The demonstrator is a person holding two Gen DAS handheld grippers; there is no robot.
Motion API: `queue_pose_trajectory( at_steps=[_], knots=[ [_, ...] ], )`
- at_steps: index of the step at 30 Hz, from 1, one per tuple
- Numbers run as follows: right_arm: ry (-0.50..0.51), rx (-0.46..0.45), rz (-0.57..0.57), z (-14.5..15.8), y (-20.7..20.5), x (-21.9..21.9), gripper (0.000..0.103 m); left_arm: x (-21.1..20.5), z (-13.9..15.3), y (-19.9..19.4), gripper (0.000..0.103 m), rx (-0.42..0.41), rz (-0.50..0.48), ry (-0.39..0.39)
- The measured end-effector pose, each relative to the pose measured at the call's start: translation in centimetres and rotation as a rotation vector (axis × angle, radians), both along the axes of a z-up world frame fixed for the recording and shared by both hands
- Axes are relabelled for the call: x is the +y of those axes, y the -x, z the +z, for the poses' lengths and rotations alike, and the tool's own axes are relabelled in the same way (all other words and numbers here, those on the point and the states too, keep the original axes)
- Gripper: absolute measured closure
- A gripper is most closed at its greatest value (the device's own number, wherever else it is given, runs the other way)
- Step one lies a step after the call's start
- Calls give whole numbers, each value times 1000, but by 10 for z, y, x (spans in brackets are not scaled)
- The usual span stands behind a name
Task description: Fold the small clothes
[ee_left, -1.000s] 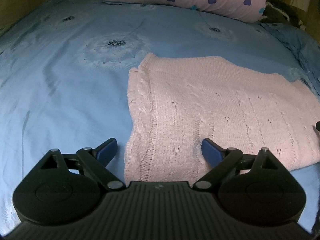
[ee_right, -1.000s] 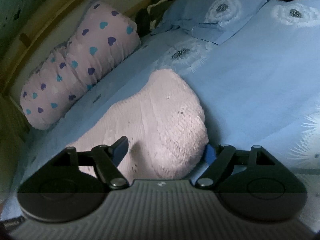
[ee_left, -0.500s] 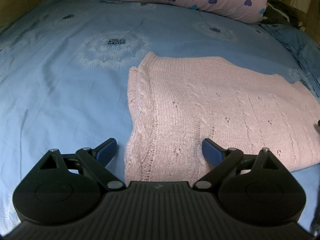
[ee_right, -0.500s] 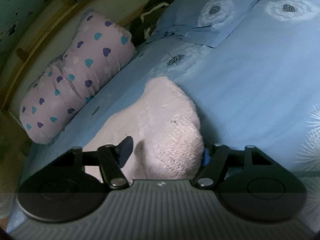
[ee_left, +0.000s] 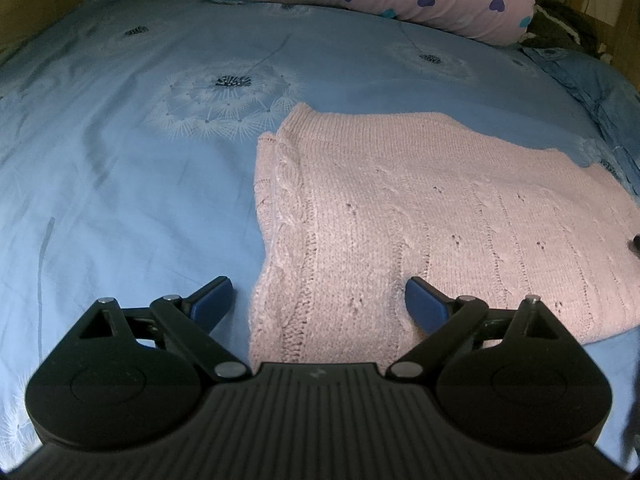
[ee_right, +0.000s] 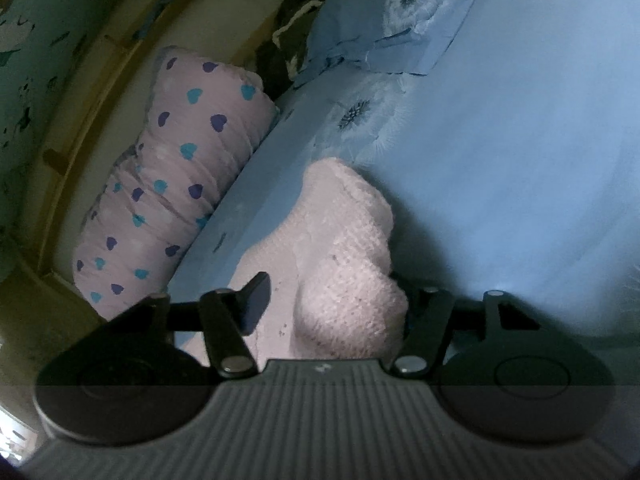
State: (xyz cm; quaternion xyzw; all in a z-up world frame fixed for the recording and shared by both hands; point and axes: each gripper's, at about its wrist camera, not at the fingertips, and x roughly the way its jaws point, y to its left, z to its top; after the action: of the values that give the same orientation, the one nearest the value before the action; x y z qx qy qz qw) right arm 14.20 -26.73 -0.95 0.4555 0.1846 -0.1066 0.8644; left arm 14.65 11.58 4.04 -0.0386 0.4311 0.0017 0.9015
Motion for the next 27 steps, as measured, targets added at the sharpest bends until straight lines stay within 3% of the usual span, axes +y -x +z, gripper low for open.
queue_pose_trajectory(
  at_steps=[2, 4, 13, 27],
  knots=[
    [2, 12, -16, -3, 0, -3, 64, 0, 0, 0, 7, 0, 0, -1],
    [-5, 18, -20, -6, 1, -6, 69, 0, 0, 0, 7, 0, 0, -2],
    [61, 43, 1, 4, -2, -3, 71, 6, 9, 1, 7, -24, 10, 7],
    [297, -27, 116, 77, -20, 41, 72, 25, 22, 5, 7, -45, 65, 25]
  ],
)
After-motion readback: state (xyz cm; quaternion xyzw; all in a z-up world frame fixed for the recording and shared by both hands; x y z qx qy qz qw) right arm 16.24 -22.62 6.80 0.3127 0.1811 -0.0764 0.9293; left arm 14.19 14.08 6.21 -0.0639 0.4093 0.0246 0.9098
